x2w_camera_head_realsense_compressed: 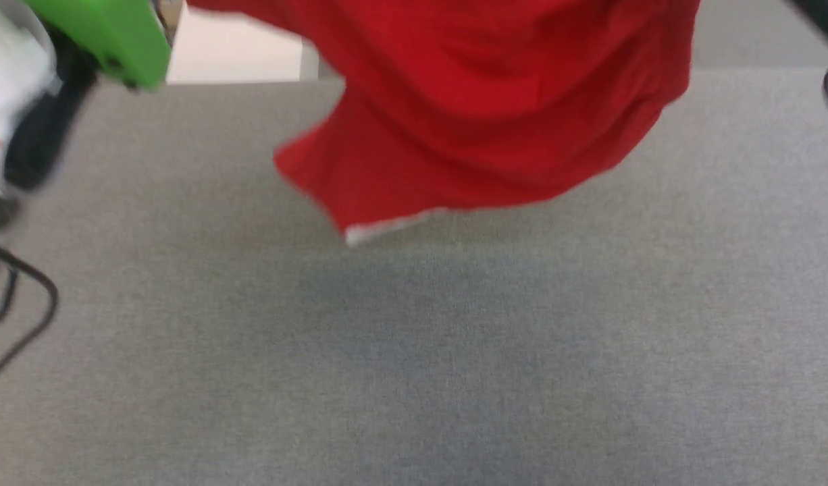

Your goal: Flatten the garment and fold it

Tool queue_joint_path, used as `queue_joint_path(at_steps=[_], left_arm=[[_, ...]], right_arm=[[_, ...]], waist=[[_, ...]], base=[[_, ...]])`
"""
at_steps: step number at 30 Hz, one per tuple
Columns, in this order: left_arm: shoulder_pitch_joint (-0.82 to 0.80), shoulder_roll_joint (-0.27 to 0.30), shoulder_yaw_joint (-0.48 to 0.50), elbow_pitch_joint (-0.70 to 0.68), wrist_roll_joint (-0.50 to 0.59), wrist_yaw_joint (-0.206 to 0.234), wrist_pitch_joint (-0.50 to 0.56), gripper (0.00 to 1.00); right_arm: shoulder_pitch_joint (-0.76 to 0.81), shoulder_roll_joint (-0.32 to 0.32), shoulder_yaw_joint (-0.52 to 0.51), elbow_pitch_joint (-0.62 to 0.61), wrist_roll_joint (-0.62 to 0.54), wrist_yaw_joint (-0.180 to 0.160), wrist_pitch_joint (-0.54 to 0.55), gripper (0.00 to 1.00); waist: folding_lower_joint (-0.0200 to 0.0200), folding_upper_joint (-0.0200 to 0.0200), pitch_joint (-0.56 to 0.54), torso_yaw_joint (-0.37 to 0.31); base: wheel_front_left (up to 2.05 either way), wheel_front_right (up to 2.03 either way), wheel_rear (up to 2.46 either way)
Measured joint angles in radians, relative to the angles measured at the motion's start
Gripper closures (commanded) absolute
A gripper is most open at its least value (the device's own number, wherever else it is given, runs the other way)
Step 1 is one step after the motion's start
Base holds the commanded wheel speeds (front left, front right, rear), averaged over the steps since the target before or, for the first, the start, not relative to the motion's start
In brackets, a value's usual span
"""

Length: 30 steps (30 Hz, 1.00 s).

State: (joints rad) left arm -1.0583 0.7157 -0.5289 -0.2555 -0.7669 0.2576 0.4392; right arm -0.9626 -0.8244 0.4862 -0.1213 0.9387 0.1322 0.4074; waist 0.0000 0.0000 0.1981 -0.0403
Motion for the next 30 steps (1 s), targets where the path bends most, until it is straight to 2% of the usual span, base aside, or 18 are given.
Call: queue_joint_path(at_steps=[5, 9, 16, 24, 27, 30], left_arm=[[-0.166, -0.007, -0.004, 0.119, 0.011, -0.075, 0.020, 1.00], [-0.319, -0.051, -0.010, 0.264, 0.050, -0.133, 0.006, 1.00], [-0.527, -0.135, -0.012, 0.504, 0.104, -0.182, -0.086, 1.00], [-0.601, -0.197, -0.016, 0.644, 0.124, -0.209, -0.207, 1.00], [-0.577, -0.219, -0.032, 0.665, 0.123, -0.213, -0.231, 1.00], [-0.486, -0.231, -0.052, 0.663, 0.117, -0.211, -0.251, 1.00]], right_arm=[[-0.205, 0.024, 0.073, 0.103, -0.029, 0.000, -0.029, 1.00], [-0.385, 0.058, 0.138, 0.222, -0.069, 0.000, -0.087, 1.00], [-0.626, 0.145, 0.248, 0.443, -0.122, 0.000, -0.235, 1.00], [-0.717, 0.207, 0.333, 0.623, -0.120, 0.000, -0.365, 1.00], [-0.704, 0.228, 0.359, 0.672, -0.072, 0.000, -0.367, 1.00], [-0.657, 0.237, 0.404, 0.687, -0.050, 0.000, -0.368, 1.00]], waist=[[0.0000, 0.0000, 0.091, -0.003], [0.0001, 0.0000, 0.174, -0.003], [0.0003, 0.0000, 0.311, 0.001], [0.0004, 0.0000, 0.413, 0.021], [0.0003, 0.0000, 0.427, 0.039], [0.0003, 0.0000, 0.430, 0.058]], base=[[0.00, 0.00, 0.00], [0.00, 0.00, 0.00], [0.00, 0.00, 0.00], [0.00, 0.00, 0.00], [0.00, 0.00, 0.00], [0.00, 0.00, 0.00]])
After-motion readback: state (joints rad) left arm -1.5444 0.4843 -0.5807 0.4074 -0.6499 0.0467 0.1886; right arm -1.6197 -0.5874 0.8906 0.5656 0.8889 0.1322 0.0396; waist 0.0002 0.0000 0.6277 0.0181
